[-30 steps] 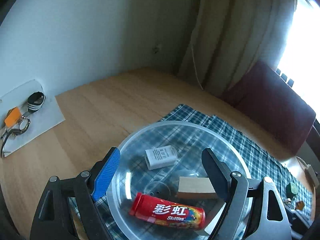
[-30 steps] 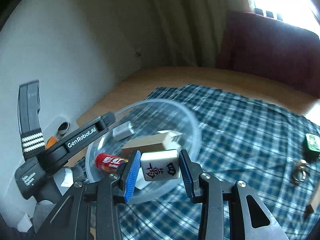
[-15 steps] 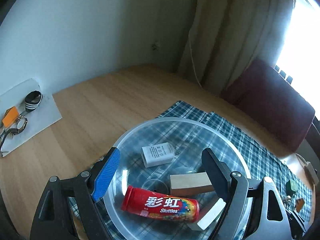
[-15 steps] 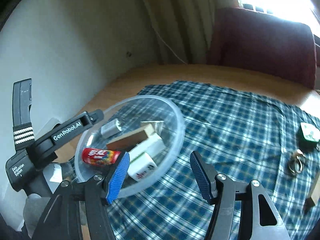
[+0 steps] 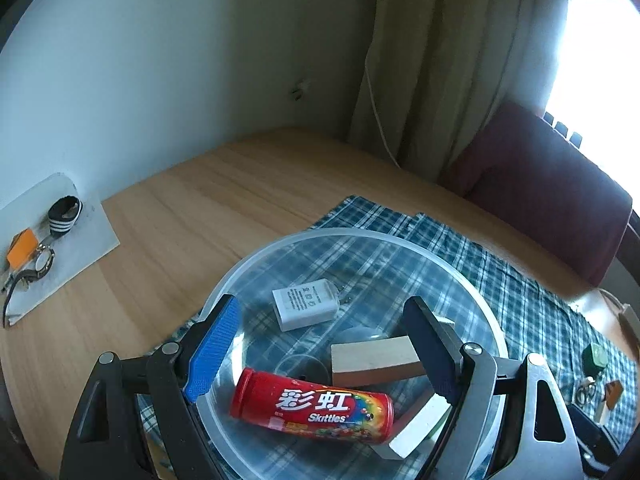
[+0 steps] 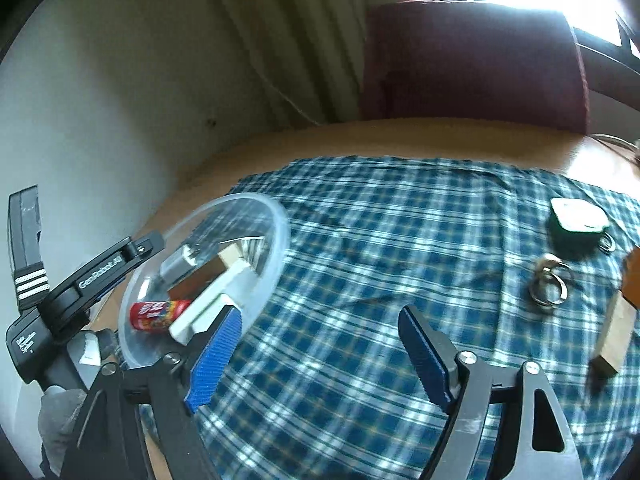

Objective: Organize rigid objects
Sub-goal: 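Move the right gripper toward the orange-ended wooden block while the left withdraws from the bowl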

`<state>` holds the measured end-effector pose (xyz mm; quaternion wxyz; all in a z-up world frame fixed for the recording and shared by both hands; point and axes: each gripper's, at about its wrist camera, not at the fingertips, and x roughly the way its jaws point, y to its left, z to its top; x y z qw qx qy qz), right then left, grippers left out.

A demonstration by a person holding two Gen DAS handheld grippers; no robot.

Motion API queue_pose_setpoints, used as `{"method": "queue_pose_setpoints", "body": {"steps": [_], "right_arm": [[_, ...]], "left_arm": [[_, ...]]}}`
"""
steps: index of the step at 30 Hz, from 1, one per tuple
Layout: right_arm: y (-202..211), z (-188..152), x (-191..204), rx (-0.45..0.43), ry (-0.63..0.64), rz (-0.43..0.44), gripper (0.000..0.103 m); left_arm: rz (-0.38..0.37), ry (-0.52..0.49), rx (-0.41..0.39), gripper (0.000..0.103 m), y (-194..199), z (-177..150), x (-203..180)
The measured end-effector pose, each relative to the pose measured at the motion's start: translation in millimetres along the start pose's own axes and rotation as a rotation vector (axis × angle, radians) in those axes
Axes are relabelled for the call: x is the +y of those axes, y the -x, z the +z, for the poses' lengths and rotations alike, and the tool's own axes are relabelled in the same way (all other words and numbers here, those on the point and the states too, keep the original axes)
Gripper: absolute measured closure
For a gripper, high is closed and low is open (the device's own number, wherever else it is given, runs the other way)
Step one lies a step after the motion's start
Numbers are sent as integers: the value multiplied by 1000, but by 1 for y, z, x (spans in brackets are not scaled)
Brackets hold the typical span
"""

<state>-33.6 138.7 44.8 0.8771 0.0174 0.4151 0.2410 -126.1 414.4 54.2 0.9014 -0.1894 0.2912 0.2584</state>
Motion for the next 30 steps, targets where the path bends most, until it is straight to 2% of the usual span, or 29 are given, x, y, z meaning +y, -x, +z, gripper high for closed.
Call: {"method": "queue_pose_setpoints", "body": {"steps": [5,18,30], "right_arm": [[10,0,-26,-14,-55,-54,16],[43,-6,-83,-56,-158,-117,15],[76,-11,-149,-100,-294,-224,14]], "left_arm": [[13,-21,4,19,-2,-2,-5],[44,-86,-8,19,-3,-5,-19],[1,-185,6,19,8,-16,-50]]}}
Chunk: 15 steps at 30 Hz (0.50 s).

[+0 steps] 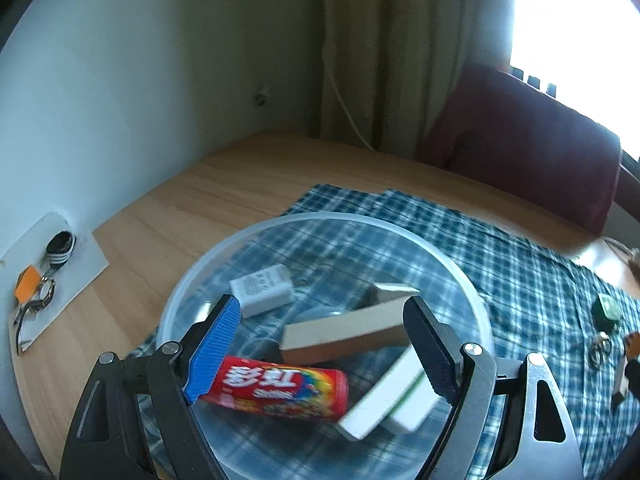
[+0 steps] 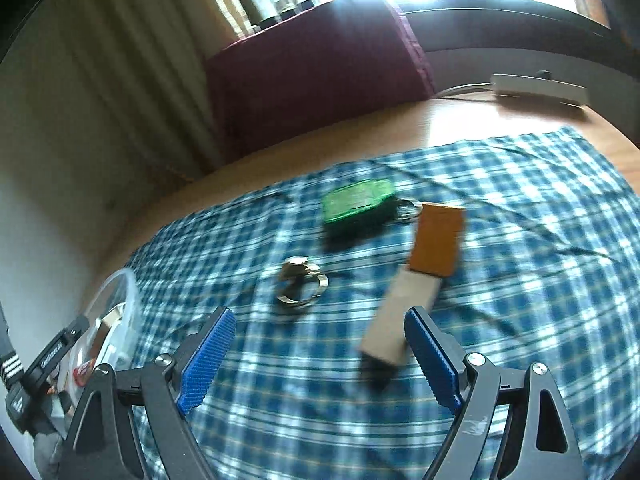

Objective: Organize rigid objects
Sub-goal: 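Move the right gripper toward the orange-ended wooden block while the left withdraws from the bowl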

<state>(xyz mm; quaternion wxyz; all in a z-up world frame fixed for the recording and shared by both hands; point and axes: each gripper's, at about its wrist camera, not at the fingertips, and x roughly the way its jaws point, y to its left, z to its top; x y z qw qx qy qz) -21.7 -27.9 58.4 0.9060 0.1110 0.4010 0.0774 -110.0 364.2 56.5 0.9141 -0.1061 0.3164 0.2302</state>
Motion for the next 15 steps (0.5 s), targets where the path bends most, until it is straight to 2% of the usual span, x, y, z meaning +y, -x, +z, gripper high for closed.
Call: {"method": "queue_pose_setpoints", "body": {"steps": [5,15], "right_arm": [[5,5,-24,3,-33,-39,14],[15,9,-56,5,-69,-78,13]], "left_arm": [[-43,-55,13,19,7,-3,-21],[-177,-168,88,19,22,-13,-76]]}}
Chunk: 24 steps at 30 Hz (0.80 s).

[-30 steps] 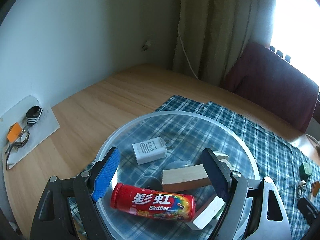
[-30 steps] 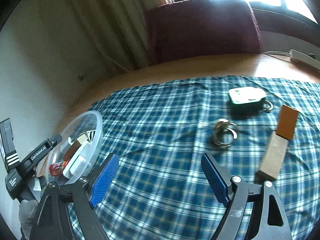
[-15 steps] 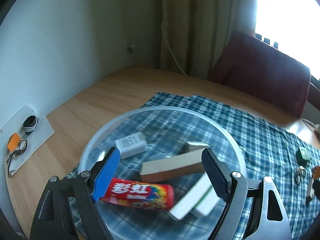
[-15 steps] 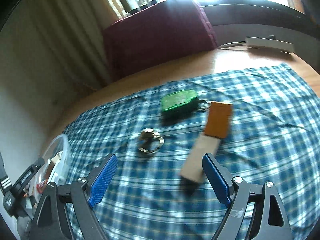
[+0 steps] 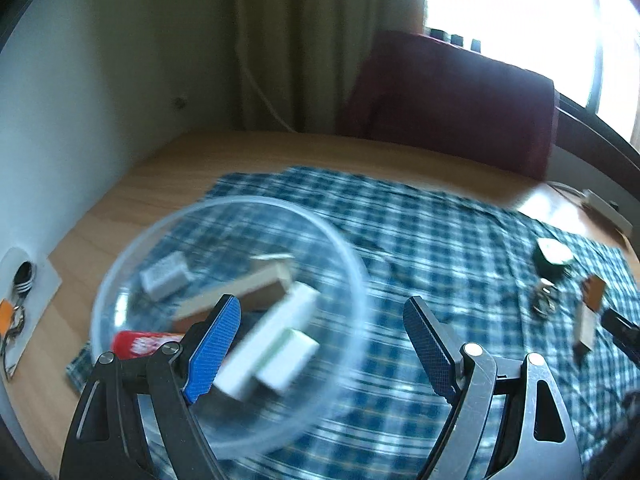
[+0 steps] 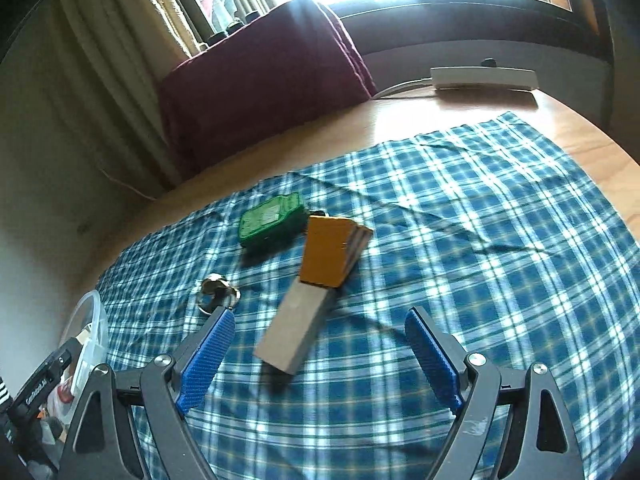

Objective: Organize rigid objects
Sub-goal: 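Move the right gripper toward the orange-ended wooden block while the left withdraws from the bowl, then move the left gripper over the silver metal ring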

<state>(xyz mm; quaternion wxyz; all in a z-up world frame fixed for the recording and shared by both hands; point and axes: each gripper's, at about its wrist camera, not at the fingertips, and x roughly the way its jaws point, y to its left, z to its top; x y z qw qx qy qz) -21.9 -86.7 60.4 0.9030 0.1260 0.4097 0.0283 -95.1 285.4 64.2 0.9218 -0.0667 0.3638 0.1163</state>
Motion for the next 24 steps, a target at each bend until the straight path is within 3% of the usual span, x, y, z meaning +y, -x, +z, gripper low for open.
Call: {"method": "queue_pose_setpoints", "body": {"steps": [10,17,24], "right_arm": [[3,-1,-18,10,-18,-3,11],[6,-1,-27,13,-27,-28,10],[8,-2,-29,16,-37,-32,9]], "left_arm": [[-143,-98,104,19,-5,-3,-77],[-170,-176,143,19,-20,-3,-128],[-175,-210,185,19,-35,-3,-156]]}}
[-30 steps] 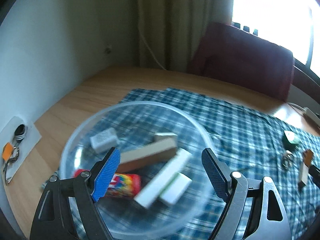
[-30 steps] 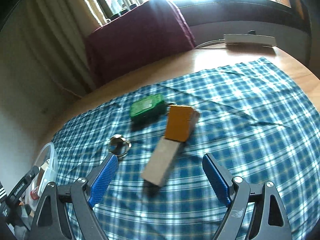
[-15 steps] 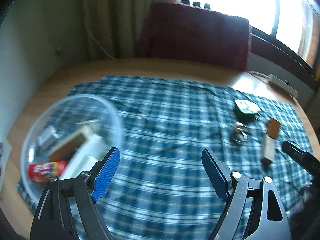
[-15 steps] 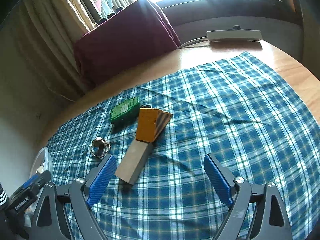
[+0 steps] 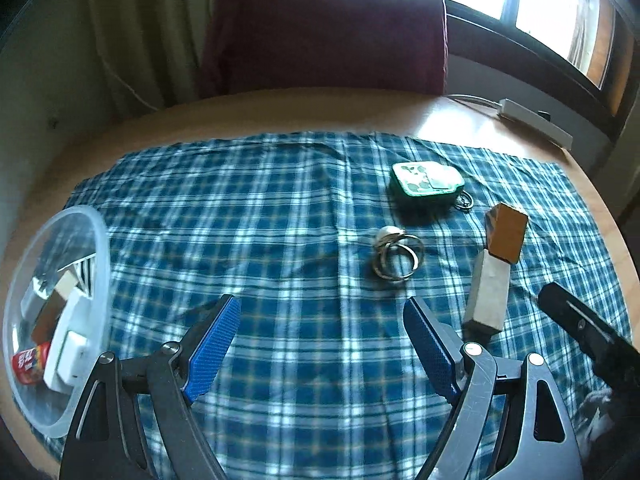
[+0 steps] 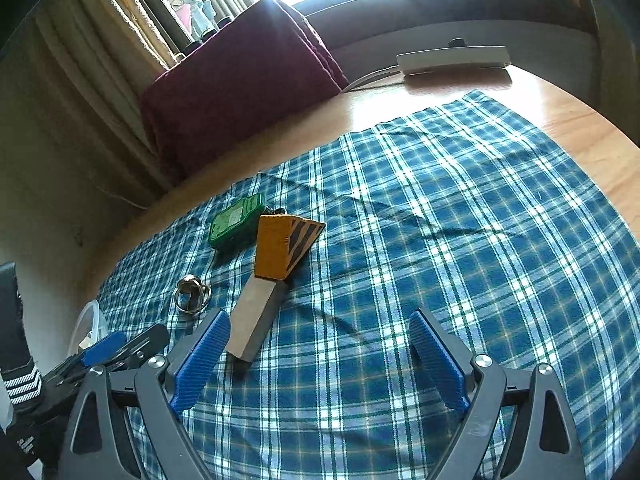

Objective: Organize rigid objects
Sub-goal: 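Move the left gripper over the silver metal ring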

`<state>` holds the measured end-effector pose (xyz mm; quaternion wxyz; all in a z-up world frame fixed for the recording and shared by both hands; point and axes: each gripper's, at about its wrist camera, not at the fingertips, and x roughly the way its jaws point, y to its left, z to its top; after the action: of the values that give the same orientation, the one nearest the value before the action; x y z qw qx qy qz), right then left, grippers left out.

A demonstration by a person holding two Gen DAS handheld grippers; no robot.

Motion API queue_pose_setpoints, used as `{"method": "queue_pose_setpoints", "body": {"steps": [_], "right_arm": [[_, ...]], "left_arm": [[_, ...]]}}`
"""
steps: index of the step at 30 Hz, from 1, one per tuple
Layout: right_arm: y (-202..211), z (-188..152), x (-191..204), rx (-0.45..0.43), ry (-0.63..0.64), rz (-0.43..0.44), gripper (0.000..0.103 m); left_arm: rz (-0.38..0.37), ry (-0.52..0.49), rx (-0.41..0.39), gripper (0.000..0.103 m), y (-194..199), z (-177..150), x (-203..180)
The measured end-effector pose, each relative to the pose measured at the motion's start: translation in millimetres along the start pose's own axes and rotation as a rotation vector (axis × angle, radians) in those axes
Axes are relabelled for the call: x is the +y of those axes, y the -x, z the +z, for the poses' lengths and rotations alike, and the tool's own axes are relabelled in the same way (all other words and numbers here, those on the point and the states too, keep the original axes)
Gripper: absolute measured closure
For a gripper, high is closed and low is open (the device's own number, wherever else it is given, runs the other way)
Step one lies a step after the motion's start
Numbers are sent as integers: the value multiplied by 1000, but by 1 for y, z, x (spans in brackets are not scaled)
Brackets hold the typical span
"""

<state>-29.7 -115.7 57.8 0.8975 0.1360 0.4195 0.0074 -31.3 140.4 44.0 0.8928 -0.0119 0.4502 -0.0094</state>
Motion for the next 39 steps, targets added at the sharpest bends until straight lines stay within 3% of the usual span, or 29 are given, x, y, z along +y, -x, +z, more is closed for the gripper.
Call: {"method": "queue_pose_setpoints", "body": {"steps": [25,28,30,36,39], "right_arm": [[1,0,-3,-14,1,-30,9],[1,0,-4,-14,9,-30,9],[1,0,-3,-14,9,-30,9],[1,-1,-2,-17,16,-36,9],[0,-1,-1,-18,18,-36,9]], "left_arm": [[-27,-25,51,19,-58,30,-35],[-31,-33,36,25,-62,31,-38],[-39,-38,28,38,-61,32,-36],[-46,-42,9,62,-54,31,-31],[-31,-55,-23,63,-42,26,-30]]}}
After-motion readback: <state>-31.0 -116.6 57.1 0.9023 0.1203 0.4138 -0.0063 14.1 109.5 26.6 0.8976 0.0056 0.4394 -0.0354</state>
